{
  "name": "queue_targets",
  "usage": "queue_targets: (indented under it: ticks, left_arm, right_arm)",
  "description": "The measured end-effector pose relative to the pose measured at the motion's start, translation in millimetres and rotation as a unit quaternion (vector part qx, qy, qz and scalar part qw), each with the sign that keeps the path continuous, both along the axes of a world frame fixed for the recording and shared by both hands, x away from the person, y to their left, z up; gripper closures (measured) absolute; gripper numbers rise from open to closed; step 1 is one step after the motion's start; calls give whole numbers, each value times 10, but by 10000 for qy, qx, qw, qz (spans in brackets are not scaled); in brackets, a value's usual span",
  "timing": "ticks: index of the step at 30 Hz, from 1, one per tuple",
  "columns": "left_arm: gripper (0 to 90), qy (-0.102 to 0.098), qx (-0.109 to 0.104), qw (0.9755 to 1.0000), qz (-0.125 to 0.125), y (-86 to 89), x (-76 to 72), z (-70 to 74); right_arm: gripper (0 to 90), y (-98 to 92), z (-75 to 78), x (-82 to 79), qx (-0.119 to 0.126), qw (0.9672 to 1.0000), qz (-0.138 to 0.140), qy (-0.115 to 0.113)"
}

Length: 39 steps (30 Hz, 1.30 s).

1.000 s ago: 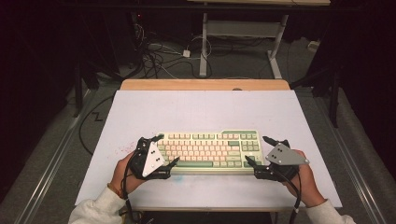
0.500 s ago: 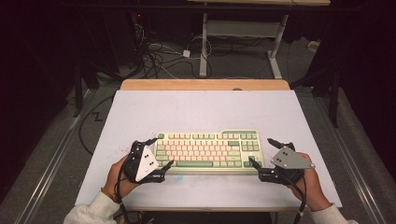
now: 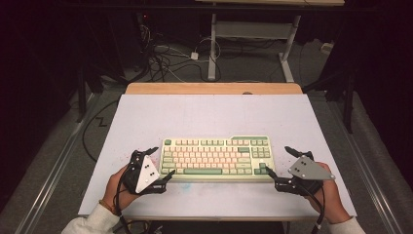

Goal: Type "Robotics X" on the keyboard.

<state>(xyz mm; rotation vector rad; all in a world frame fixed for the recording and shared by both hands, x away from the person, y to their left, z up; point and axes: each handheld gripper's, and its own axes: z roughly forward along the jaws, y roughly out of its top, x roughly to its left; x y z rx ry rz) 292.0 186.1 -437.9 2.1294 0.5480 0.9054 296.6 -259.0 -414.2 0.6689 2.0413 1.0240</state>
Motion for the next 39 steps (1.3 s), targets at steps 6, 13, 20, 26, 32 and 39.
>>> queue_targets:
  ticks: [6,13,20,26,32,39]
  left_arm:
    - [145,61,-33,10000,71,80,-9,-39]
    - [145,134,-11,9998,152,159,-38,-95]
    - [145,253,-24,9993,284,267,-63,-167]
    - [145,361,-23,9987,361,340,-82,-235]
    - [145,483,13,9980,419,386,-103,-313]
    - [145,527,7,9976,456,392,-142,-335]
  right_arm:
    - [178,-84,-28,-14,38,9999,-114,26]
    - [176,-172,-76,-28,66,9998,-183,49]
    - [174,-263,-141,-35,102,9996,-248,88]
    - [170,-344,-208,-60,157,9993,-321,116]
    - [170,-438,-289,-109,349,9985,-387,141]
    - [166,-489,-355,-143,368,9984,-399,163]
